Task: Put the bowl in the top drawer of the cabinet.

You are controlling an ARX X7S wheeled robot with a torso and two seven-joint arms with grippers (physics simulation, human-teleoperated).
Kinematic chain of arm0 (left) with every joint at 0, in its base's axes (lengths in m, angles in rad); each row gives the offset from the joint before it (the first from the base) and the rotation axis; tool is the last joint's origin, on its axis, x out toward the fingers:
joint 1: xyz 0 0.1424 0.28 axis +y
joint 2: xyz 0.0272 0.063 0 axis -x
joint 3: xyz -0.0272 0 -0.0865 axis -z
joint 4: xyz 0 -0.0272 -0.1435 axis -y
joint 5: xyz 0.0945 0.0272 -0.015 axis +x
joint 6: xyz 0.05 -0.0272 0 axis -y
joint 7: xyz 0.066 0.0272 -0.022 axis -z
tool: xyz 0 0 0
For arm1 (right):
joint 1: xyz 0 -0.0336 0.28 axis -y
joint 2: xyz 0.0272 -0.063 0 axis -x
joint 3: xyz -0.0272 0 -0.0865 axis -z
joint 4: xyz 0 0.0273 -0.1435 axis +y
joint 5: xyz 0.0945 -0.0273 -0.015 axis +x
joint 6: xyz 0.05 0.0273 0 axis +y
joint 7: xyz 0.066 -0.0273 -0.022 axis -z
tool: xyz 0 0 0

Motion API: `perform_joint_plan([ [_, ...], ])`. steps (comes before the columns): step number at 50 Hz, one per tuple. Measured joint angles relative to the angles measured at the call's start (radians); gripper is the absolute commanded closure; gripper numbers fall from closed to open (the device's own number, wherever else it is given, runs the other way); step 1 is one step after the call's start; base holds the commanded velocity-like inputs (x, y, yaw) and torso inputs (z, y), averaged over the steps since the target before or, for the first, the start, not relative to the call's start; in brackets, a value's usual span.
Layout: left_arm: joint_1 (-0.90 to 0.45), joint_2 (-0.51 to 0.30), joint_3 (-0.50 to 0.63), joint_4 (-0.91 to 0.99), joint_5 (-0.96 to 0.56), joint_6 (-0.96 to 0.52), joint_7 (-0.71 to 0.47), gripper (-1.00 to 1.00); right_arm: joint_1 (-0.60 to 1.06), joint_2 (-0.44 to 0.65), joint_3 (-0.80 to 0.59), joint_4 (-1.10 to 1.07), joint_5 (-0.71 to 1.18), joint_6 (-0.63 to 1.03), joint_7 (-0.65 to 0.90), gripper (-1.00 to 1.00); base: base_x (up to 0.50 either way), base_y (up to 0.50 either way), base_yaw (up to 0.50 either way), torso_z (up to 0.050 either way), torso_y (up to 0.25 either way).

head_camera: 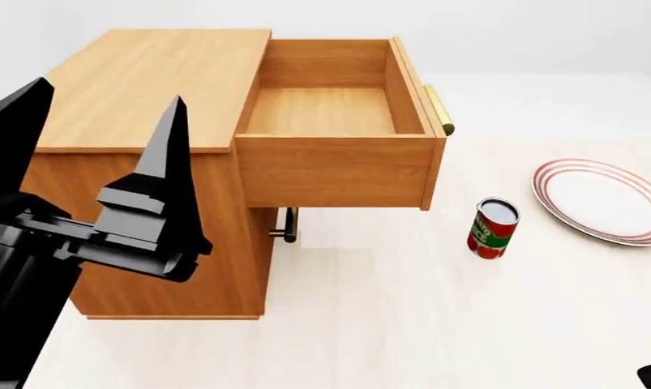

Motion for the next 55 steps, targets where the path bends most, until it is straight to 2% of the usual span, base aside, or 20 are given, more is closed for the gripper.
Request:
perform_joint_plan([
  [35, 0.002, 0.026, -0.002, -0.001, -0.008, -0.025, -0.006, -1.00, -0.182, -0.110, -0.091, 0.222, -0.095, -0.206, -0.008, -1.00, 0.00, 0.00, 0.00, 0.000, 0.000],
  [36, 0.002, 0.026, -0.001, 0.000, -0.008, -0.025, -0.007, -1.00, -0.189, -0.113, -0.093, 0.228, -0.093, -0.213, -0.006, 1.00, 0.00, 0.00, 0.00, 0.000, 0.000],
  [55, 0.006, 0.034, 0.001, -0.002, -0.013, -0.030, -0.013, -1.00, -0.235, -0.095, -0.098, 0.239, -0.062, -0.254, 0.035, 1.00, 0.00, 0.00, 0.00, 0.000, 0.000],
])
